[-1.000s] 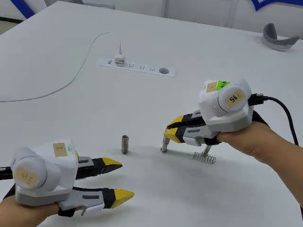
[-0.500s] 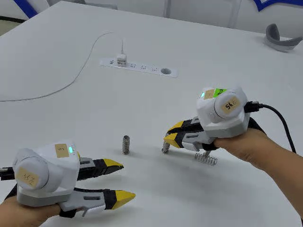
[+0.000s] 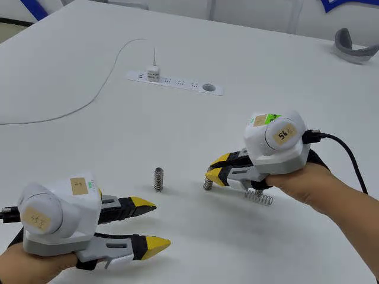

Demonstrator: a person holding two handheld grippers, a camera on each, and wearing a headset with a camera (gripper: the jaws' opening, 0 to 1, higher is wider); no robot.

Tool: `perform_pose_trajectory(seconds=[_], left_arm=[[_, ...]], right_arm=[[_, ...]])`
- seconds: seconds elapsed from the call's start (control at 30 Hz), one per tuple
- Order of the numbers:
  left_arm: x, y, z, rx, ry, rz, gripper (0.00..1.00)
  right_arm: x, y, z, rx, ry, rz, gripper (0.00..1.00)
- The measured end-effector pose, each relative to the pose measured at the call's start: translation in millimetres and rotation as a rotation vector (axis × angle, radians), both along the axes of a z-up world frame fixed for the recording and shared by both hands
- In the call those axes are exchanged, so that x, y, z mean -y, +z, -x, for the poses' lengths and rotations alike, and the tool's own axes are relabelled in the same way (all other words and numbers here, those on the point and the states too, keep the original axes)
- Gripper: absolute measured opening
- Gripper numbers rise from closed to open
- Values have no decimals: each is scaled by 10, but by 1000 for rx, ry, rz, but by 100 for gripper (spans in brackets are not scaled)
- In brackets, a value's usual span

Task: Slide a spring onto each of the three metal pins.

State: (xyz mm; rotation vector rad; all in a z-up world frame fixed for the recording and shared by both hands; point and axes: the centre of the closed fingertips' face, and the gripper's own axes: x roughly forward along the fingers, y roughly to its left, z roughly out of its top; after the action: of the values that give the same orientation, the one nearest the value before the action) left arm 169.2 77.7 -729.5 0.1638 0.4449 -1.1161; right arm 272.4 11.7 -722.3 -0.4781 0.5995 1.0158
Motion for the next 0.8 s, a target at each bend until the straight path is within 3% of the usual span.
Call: perform_pose_trajectory(seconds=[0.8], left_arm=[[16,-7,-20,0,-3,6,41]], right_arm=[[63,-52,23,-2,-16,10,15]])
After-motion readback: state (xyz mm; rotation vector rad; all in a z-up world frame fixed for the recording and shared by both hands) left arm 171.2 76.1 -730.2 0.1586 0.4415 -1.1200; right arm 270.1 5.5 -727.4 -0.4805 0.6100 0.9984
